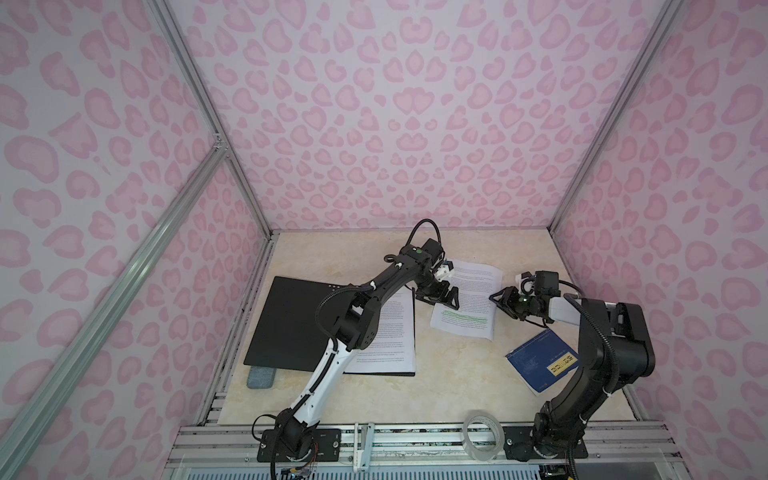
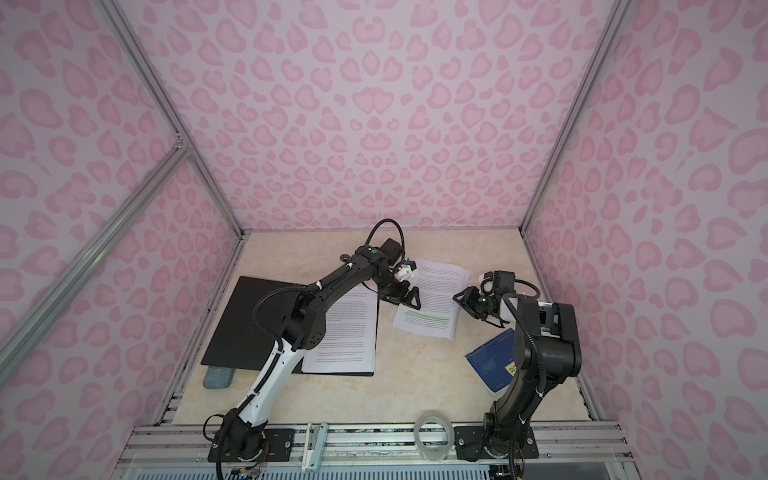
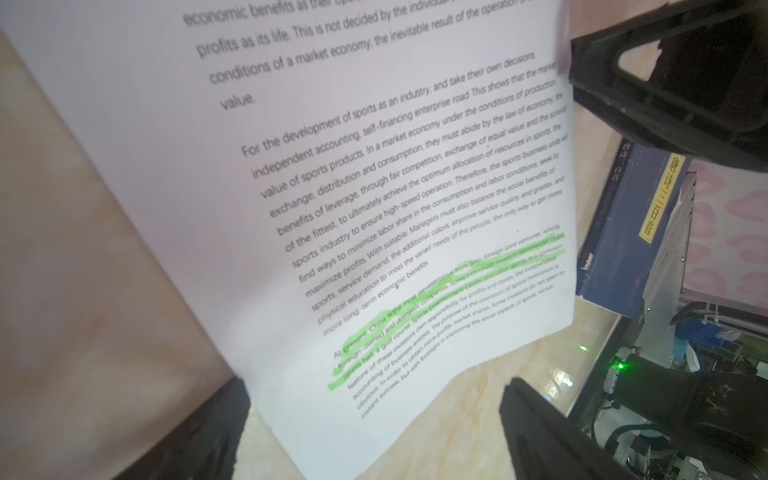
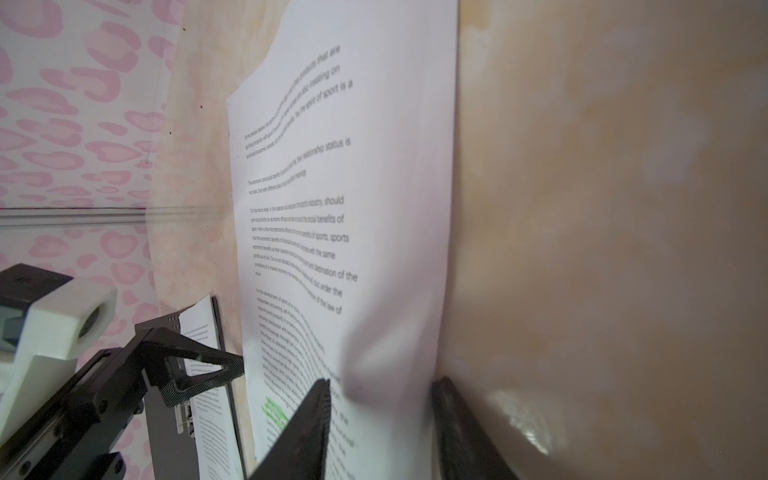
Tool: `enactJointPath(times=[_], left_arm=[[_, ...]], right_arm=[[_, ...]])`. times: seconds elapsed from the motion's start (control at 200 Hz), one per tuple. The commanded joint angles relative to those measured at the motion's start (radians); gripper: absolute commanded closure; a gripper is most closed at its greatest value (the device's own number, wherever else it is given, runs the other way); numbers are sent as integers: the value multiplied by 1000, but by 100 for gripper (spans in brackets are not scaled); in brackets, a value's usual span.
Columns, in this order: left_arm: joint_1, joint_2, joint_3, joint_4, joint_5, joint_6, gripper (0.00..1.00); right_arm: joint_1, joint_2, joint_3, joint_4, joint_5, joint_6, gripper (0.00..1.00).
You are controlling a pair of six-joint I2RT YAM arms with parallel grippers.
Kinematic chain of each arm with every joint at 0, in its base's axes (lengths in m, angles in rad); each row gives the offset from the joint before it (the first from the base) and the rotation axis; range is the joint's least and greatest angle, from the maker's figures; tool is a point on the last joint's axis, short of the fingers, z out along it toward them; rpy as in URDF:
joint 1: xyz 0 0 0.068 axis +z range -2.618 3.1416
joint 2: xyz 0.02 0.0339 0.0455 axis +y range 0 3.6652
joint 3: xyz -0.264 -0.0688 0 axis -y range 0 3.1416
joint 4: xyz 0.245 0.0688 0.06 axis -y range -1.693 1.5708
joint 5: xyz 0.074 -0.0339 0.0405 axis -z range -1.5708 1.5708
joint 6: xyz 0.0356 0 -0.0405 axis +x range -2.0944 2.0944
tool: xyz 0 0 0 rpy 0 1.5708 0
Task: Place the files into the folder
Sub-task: 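Lift the highlighted sheet upright off the table with the right gripper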
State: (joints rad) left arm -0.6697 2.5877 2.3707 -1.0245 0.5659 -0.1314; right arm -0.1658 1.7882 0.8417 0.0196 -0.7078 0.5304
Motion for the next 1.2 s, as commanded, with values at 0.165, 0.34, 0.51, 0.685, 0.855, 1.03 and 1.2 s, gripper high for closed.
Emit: enactJointPath(times=[0.165, 0.34, 0.51, 0.685, 0.855, 1.03, 1.2], left_arm=[[-2, -11, -5, -15, 19, -10, 2], [-4, -11, -13, -12, 94, -9, 2], [-5, -19, -14, -11, 103, -6, 2], [-5, -30, -17, -17, 85, 2, 2], [-5, -45, -28, -14, 84, 4, 2], [-5, -53, -28, -12, 75, 7, 2], [-5, -62, -22, -27, 53, 24, 2]], right_arm=[[-3, -12, -25, -71, -64, 13, 57], [4, -19, -27, -69, -96, 12, 57], [24, -35, -26, -66, -118, 11, 59], [28, -70, -32, -60, -121, 14, 64], [29, -101, -45, -35, -149, 28, 69], [30, -115, -56, -24, -172, 29, 77], [29, -129, -64, -25, -184, 22, 83]])
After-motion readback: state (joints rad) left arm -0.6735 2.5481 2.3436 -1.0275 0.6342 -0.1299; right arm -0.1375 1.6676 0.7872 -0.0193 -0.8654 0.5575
